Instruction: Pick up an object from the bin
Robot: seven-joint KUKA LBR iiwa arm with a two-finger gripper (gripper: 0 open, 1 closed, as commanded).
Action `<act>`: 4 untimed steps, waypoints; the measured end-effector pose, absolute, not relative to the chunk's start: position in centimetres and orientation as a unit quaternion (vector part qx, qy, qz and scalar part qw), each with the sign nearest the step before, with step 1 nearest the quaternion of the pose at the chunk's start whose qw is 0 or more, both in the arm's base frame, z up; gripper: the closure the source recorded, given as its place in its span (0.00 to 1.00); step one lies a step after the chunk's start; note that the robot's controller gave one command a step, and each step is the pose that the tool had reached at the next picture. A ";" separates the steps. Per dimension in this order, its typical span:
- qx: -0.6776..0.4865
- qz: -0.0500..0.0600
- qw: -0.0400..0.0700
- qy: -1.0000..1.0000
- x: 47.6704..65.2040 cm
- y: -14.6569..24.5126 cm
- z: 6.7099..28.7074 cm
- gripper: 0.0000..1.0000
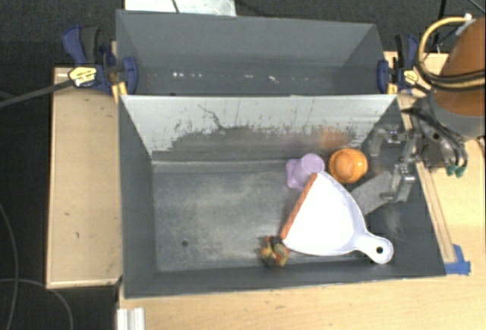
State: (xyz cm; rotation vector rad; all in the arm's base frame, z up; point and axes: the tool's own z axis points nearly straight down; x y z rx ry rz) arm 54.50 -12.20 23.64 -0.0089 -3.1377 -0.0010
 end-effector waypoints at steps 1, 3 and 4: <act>-0.001 0.001 -0.002 -1.000 54.6 -12.1 24.1 0.00; 0.062 0.001 -0.004 -0.998 54.0 -11.0 15.7 0.00; 0.157 0.000 0.000 -0.988 54.3 -10.8 12.3 0.00</act>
Offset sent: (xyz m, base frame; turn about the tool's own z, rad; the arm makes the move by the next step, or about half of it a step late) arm 0.0169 0.0011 -0.0998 -0.2956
